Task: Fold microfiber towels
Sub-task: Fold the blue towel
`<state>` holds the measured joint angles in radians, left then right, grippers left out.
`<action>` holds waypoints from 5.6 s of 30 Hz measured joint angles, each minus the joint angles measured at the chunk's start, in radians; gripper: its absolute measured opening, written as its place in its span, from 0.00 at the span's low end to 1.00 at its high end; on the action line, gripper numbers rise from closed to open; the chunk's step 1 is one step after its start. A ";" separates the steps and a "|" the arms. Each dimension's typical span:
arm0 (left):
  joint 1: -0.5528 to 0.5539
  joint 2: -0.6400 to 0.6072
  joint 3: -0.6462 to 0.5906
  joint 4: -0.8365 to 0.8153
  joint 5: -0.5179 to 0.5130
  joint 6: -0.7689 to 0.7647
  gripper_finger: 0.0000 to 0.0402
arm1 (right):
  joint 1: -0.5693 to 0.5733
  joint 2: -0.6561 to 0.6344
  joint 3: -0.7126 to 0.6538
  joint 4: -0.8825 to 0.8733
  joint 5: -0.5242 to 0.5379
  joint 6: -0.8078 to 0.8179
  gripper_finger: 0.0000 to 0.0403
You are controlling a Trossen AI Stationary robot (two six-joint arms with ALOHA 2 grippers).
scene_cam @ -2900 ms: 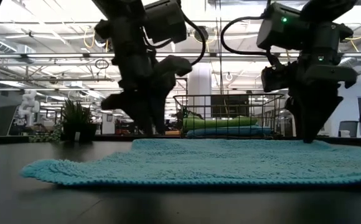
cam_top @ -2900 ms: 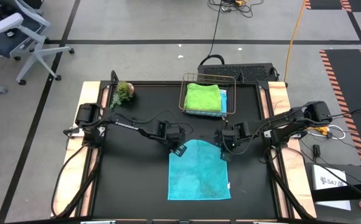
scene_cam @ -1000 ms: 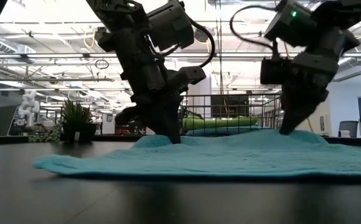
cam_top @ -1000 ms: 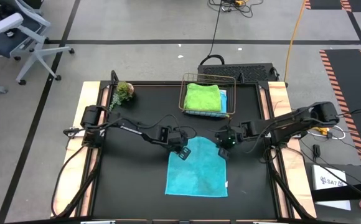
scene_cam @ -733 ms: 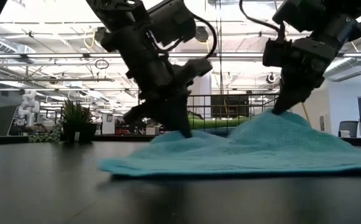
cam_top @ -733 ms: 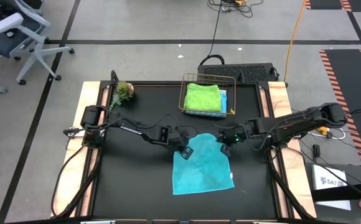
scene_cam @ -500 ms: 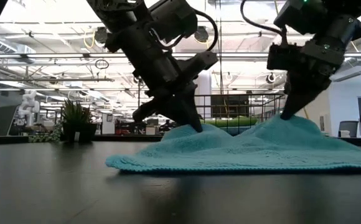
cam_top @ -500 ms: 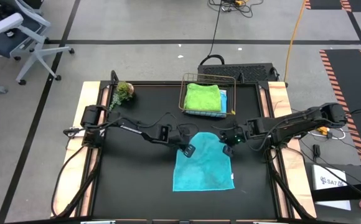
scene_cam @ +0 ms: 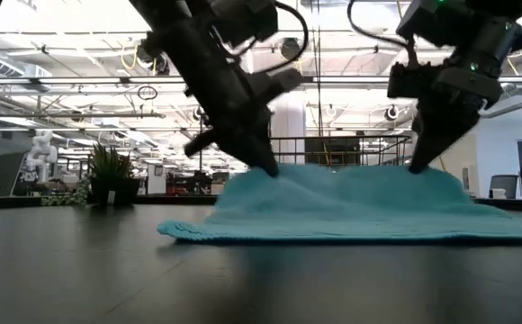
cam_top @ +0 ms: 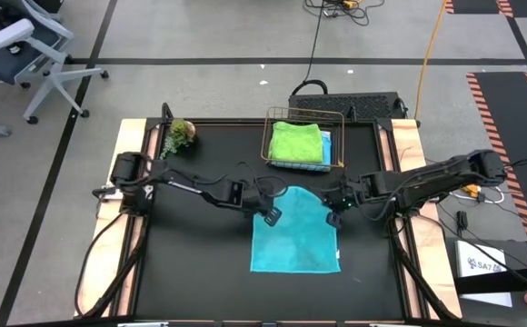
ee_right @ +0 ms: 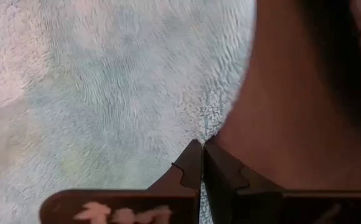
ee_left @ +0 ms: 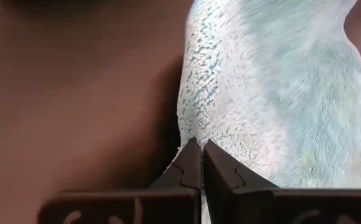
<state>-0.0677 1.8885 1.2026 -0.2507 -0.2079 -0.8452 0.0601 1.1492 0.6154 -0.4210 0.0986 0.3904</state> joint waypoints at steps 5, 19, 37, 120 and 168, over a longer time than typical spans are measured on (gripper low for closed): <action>-0.002 -0.085 0.000 -0.103 -0.068 0.034 0.00 | 0.033 0.000 0.084 -0.054 0.069 -0.037 0.00; -0.111 -0.114 0.000 -0.153 -0.210 0.143 0.00 | 0.227 0.058 0.145 -0.120 0.158 0.098 0.00; -0.285 -0.073 -0.001 -0.186 -0.163 -0.014 0.01 | 0.464 0.274 0.265 -0.078 0.159 0.305 0.00; -0.348 -0.027 -0.001 -0.299 -0.215 -0.145 0.04 | 0.487 0.310 0.090 0.428 -0.138 0.305 0.00; -0.346 -0.027 -0.001 -0.298 -0.240 -0.145 0.04 | 0.498 0.340 0.011 0.479 0.215 0.358 0.00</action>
<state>-0.4137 1.8618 1.2016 -0.5486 -0.4478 -0.9901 0.5583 1.4894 0.6262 0.0580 0.3141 0.7484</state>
